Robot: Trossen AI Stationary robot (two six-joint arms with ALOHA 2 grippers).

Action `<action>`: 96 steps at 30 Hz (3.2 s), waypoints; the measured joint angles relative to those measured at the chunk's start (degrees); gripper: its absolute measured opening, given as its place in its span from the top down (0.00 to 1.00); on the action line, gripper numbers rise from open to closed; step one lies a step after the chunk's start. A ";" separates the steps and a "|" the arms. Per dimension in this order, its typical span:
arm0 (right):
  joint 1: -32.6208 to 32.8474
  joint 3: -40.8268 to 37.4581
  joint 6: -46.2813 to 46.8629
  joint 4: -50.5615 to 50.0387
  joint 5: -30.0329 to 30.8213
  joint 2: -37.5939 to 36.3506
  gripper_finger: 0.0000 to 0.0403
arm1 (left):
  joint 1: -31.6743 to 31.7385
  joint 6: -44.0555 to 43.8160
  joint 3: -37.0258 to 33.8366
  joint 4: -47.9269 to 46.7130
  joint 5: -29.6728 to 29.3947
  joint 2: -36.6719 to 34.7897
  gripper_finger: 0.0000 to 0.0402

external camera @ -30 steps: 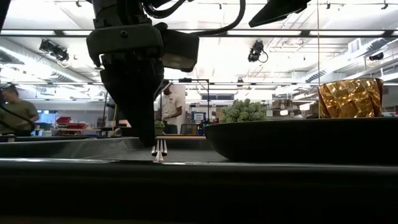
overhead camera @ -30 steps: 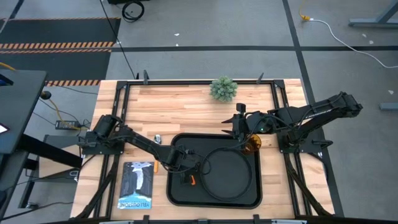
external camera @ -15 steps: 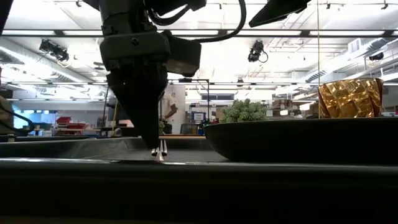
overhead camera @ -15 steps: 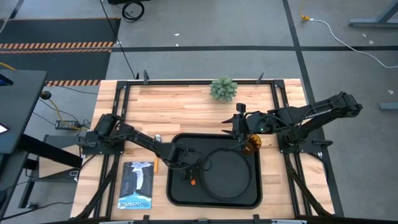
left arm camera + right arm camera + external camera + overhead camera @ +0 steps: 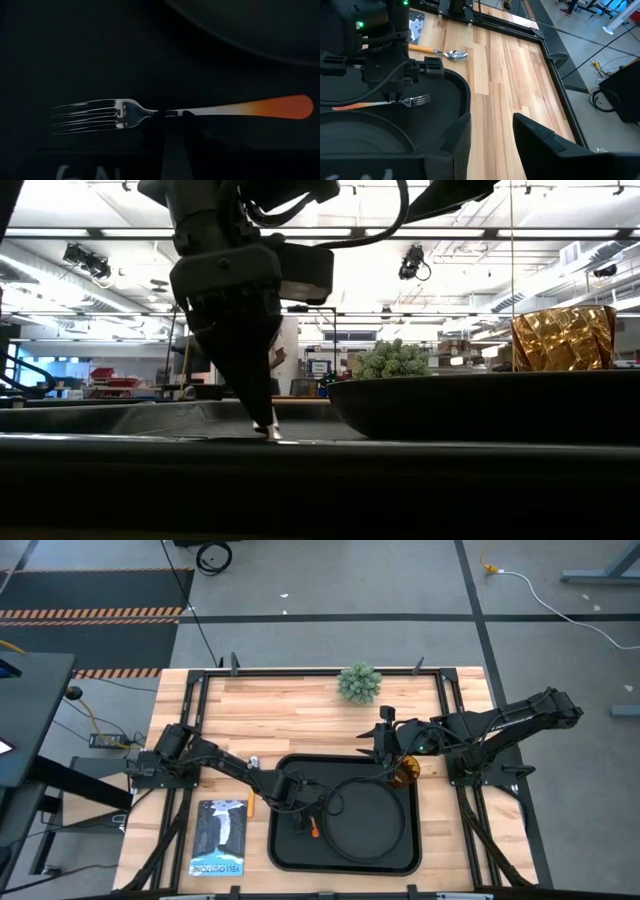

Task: Pick and place plate/cup/fork/spoon on tray
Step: Put the orange fork on the left side of the black plate

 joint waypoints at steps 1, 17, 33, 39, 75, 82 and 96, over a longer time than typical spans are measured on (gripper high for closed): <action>0.00 0.00 0.00 -0.02 0.00 0.00 0.62 | 0.00 0.71 0.00 0.38 -0.25 0.02 0.82; 0.00 0.00 0.00 0.02 0.00 0.00 0.62 | 0.02 3.15 -0.11 0.23 -2.18 -2.11 0.82; 0.00 0.00 0.00 0.11 0.00 -0.02 0.62 | 5.13 -3.57 -0.11 -9.78 -9.08 -2.34 0.84; 0.00 0.00 -0.13 0.07 0.00 -0.02 0.62 | 6.72 -3.57 -0.11 -9.85 -10.00 -2.34 0.87; 0.00 0.00 -0.58 0.45 0.00 -0.02 0.62 | 7.26 -6.09 -0.07 -8.24 -4.18 -1.95 0.89; 0.00 0.00 -0.55 0.44 0.00 -0.02 0.62 | 7.43 -5.14 -0.04 -6.38 -5.94 -1.66 0.89; 0.00 0.00 -0.57 0.44 -0.01 -0.02 0.62 | 7.34 -1.96 0.68 -3.69 -7.88 -2.19 0.89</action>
